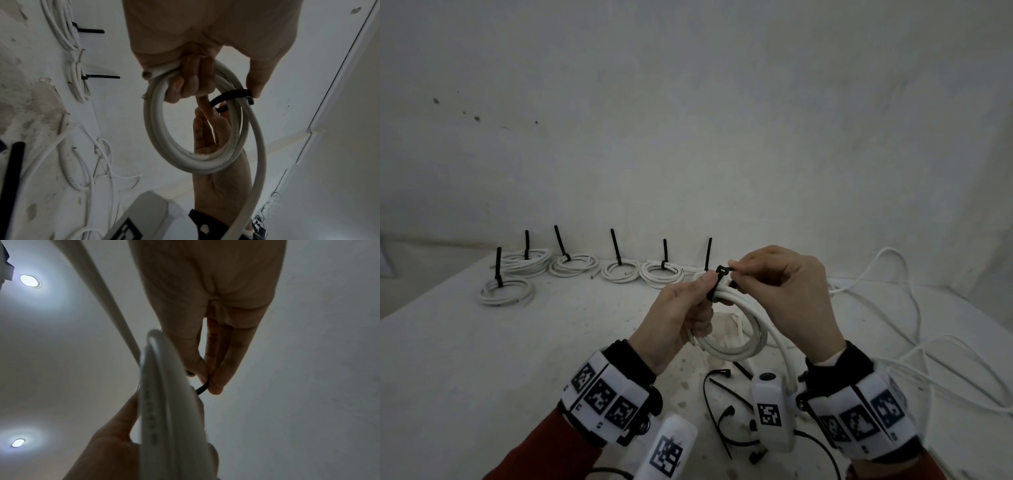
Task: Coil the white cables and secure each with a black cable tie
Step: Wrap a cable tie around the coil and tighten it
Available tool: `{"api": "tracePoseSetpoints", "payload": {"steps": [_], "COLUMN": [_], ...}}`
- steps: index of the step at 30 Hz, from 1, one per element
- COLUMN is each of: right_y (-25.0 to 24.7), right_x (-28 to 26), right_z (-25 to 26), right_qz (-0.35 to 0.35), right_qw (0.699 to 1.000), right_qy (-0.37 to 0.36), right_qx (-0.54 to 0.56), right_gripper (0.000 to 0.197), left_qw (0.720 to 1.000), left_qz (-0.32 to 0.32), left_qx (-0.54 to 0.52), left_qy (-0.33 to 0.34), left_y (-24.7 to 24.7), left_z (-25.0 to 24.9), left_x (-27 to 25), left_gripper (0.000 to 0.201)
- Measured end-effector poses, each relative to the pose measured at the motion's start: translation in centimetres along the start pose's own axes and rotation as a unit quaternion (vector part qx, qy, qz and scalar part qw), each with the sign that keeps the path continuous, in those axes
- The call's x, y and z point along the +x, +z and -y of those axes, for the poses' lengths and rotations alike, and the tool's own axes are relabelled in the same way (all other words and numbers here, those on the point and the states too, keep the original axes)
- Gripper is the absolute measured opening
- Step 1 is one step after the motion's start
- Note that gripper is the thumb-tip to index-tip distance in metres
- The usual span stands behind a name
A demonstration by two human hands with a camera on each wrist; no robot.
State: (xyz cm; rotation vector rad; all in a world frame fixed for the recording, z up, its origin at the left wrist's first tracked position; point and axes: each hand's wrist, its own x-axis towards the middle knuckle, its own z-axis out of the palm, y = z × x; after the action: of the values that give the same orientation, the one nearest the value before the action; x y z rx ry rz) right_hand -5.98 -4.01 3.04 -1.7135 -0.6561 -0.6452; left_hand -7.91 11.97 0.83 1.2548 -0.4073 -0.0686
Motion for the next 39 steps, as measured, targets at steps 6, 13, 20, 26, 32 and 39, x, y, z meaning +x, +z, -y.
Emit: {"api": "tracePoseSetpoints", "payload": {"steps": [6,13,20,26,32,39], "right_y": [0.1,0.3,0.3,0.5,-1.4,-0.6], "right_x": [0.0,-0.1,-0.3,-0.8,0.1,-0.2], "right_z": [0.0,0.4,1.1,1.5,1.8,4.2], "right_qz": [-0.017,-0.034,-0.015,-0.014,0.066,0.131], "right_qw": [0.998,0.989,0.979,0.987,0.995,0.964], "right_qy": [-0.047,-0.124,-0.167,-0.142,-0.022,0.229], "right_qx": [-0.024,-0.068,-0.118,-0.073,-0.072,-0.043], "right_gripper": [0.007,0.003,0.009,0.029,0.020,0.031], "left_qw": [1.000,0.998,0.997,0.991,0.959,0.835], "left_qz": [-0.024,-0.051,-0.057,-0.085,-0.137,-0.182], "left_qx": [-0.011,0.021,0.043,0.087,0.194,0.411], "left_qy": [0.002,0.022,0.027,0.047,0.152,0.318], "left_y": [-0.1,0.2,0.0,-0.1,-0.6,-2.2], "left_z": [0.1,-0.2,0.3,0.2,-0.4,-0.1], "left_x": [0.2,0.0,0.0,0.0,0.1,0.5], "left_gripper": [0.042,0.040,0.037,0.036,0.023,0.037]}}
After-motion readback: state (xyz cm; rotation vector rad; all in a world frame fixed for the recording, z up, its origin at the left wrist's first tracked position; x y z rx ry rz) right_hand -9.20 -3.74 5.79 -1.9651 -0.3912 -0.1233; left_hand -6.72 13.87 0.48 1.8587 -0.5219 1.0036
